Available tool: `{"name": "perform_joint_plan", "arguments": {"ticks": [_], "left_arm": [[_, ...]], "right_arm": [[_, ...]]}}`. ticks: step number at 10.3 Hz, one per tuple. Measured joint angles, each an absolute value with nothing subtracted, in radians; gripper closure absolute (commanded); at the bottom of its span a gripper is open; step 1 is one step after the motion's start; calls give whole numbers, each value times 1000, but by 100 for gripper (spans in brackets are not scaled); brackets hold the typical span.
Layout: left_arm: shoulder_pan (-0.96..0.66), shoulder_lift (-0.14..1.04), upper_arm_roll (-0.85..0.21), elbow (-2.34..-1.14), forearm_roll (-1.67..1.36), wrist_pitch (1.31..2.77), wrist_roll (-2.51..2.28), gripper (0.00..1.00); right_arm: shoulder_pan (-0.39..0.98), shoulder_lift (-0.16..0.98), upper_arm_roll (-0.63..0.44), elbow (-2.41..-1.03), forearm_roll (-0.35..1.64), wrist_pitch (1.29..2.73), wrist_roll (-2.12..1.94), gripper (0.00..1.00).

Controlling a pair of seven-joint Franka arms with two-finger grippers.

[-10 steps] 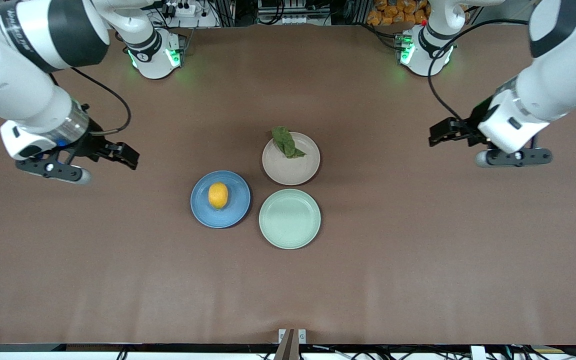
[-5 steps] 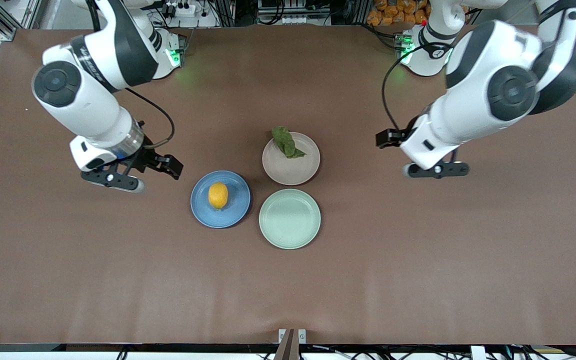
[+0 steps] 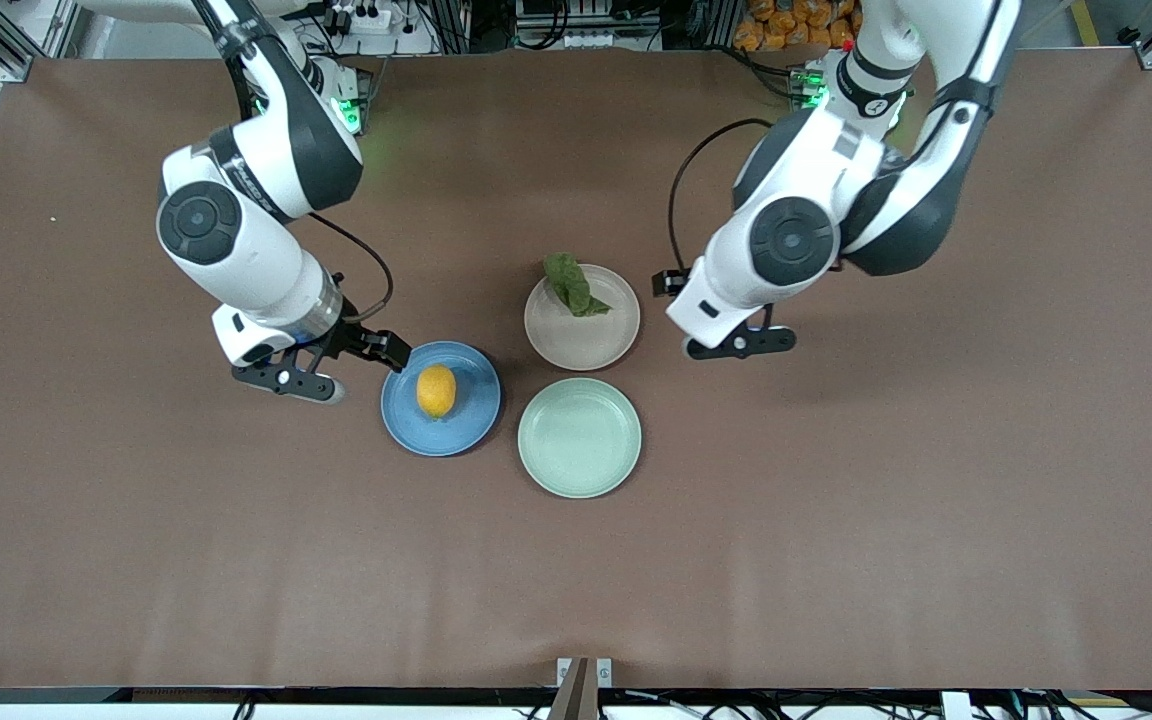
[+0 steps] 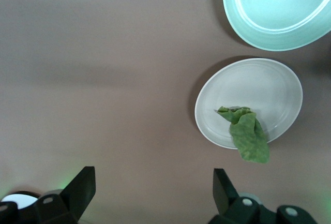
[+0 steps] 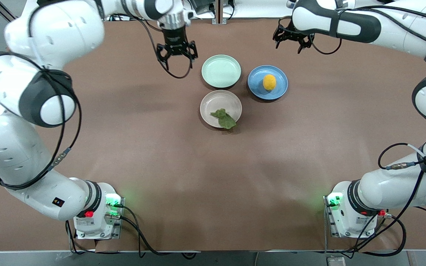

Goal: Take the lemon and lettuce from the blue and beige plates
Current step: 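Lower the right gripper onto the lemon while the left gripper descends to the lettuce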

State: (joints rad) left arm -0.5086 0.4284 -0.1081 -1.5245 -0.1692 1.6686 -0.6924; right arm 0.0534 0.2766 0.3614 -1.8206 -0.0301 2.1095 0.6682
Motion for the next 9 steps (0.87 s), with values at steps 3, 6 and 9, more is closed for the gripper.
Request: {"name": "perform_joint_plan", "arguments": {"ticks": [3,6,9], "left_arm": [[-579,532,-109,-1525,-170,1824,-856,0],[-615,616,-109,-1524,-174,1937,-955,0],[-665,665,-110,-1523,-180,1986,-1102,0]], "right_arm": [[64,330,362,-1873,-31,2224,679,0],[90,399,362,-1882,-62,2285,697,0],[98,462,362,-1882,-152,2321,752,0]]}}
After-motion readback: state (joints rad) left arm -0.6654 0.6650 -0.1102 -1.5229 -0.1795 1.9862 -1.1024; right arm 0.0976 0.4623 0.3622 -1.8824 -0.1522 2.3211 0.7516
